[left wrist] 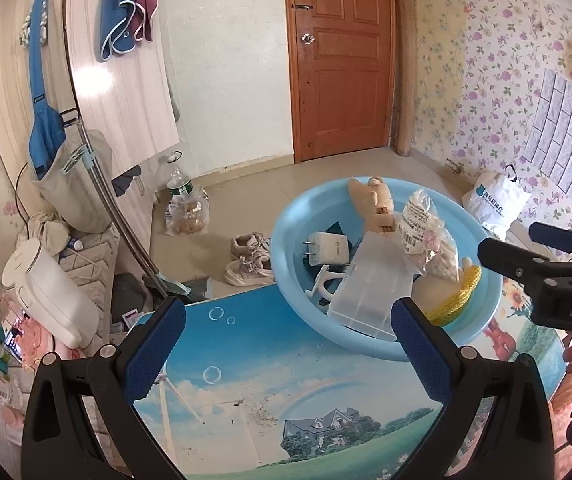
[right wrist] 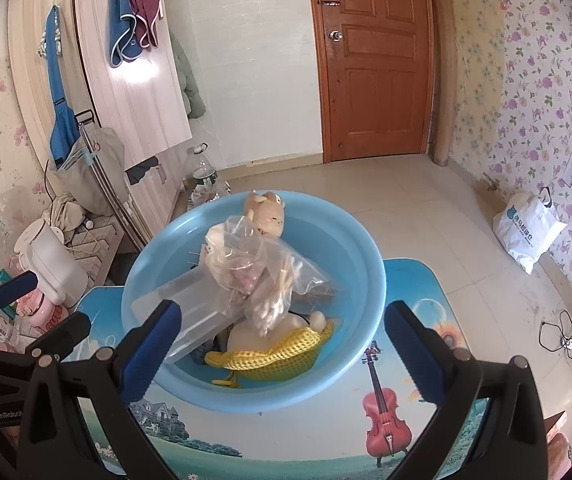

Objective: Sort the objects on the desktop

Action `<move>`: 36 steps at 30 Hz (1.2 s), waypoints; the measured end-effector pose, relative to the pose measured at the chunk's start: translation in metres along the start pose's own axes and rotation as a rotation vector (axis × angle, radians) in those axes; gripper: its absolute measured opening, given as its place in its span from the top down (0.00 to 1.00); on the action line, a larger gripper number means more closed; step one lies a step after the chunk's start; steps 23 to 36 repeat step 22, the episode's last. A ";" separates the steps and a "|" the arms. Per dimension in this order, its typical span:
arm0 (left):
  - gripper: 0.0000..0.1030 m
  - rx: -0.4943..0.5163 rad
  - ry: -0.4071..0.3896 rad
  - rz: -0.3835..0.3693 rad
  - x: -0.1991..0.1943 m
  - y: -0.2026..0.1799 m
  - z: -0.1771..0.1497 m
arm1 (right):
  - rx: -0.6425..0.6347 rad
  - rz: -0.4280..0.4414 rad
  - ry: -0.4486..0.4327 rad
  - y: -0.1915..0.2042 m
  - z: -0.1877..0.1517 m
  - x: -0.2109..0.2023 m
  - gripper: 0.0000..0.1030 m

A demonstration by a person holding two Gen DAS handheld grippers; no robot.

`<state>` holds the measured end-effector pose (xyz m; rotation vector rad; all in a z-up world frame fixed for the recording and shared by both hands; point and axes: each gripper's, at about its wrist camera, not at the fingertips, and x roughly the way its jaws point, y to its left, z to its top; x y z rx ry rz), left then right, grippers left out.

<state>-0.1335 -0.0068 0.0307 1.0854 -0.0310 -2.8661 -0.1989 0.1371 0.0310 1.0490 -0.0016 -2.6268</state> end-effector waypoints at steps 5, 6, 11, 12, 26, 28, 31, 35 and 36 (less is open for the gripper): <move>0.00 -0.033 -0.033 0.009 -0.007 0.003 0.001 | -0.002 0.006 0.008 0.000 -0.002 0.001 0.00; 0.00 -0.035 -0.034 0.006 -0.008 0.003 0.001 | -0.003 0.006 0.008 0.000 -0.003 0.001 0.00; 0.00 -0.005 -0.021 -0.009 -0.007 -0.002 -0.001 | 0.002 0.007 0.015 -0.001 -0.004 0.001 0.00; 0.00 -0.007 -0.015 -0.017 -0.007 -0.003 -0.002 | -0.001 0.007 0.015 0.000 -0.005 0.001 0.00; 0.00 -0.044 -0.017 0.024 -0.008 0.004 -0.007 | -0.004 0.008 0.014 0.000 -0.006 0.000 0.00; 0.00 -0.044 -0.017 0.024 -0.008 0.004 -0.007 | -0.004 0.008 0.014 0.000 -0.006 0.000 0.00; 0.00 -0.044 -0.017 0.024 -0.008 0.004 -0.007 | -0.004 0.008 0.014 0.000 -0.006 0.000 0.00; 0.00 -0.044 -0.017 0.024 -0.008 0.004 -0.007 | -0.004 0.008 0.014 0.000 -0.006 0.000 0.00; 0.00 -0.044 -0.017 0.024 -0.008 0.004 -0.007 | -0.004 0.008 0.014 0.000 -0.006 0.000 0.00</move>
